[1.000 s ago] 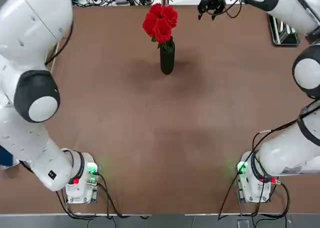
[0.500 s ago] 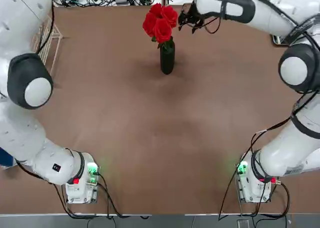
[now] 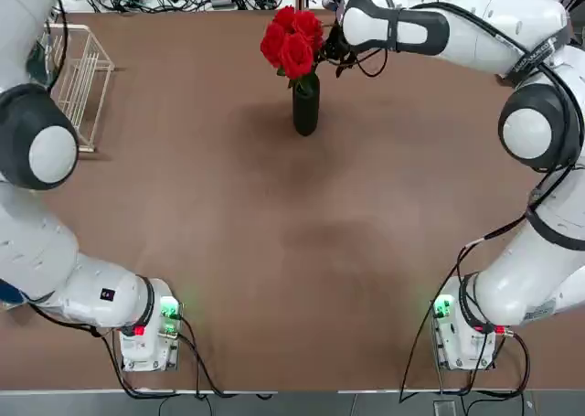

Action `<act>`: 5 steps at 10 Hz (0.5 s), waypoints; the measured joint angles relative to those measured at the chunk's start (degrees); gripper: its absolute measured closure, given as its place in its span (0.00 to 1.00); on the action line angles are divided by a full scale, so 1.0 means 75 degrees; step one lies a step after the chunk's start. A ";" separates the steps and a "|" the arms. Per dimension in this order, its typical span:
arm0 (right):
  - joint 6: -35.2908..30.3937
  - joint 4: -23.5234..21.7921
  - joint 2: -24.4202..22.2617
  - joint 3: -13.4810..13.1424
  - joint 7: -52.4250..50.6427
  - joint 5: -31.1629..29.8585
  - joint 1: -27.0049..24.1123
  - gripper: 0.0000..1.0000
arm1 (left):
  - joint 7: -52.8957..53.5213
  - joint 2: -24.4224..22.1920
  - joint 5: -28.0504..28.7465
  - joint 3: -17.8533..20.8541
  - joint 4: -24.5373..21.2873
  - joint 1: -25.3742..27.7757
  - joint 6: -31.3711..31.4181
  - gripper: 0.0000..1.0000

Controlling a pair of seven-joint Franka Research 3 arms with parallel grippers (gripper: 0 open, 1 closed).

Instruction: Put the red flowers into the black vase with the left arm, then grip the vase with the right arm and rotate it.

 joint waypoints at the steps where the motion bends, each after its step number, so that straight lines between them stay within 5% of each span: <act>1: 0.0050 -0.0033 0.0010 0.0001 0.0065 -0.0006 0.0053 0.00 | 0.0730 -0.0139 -0.0346 0.0037 -0.0190 0.0351 -0.0062 0.32; 5: 0.0304 -0.0078 0.0207 -0.0002 0.0105 -0.0021 0.0094 0.00 | 0.2837 -0.0213 -0.0538 0.0200 -0.0978 0.0517 -0.0142 0.19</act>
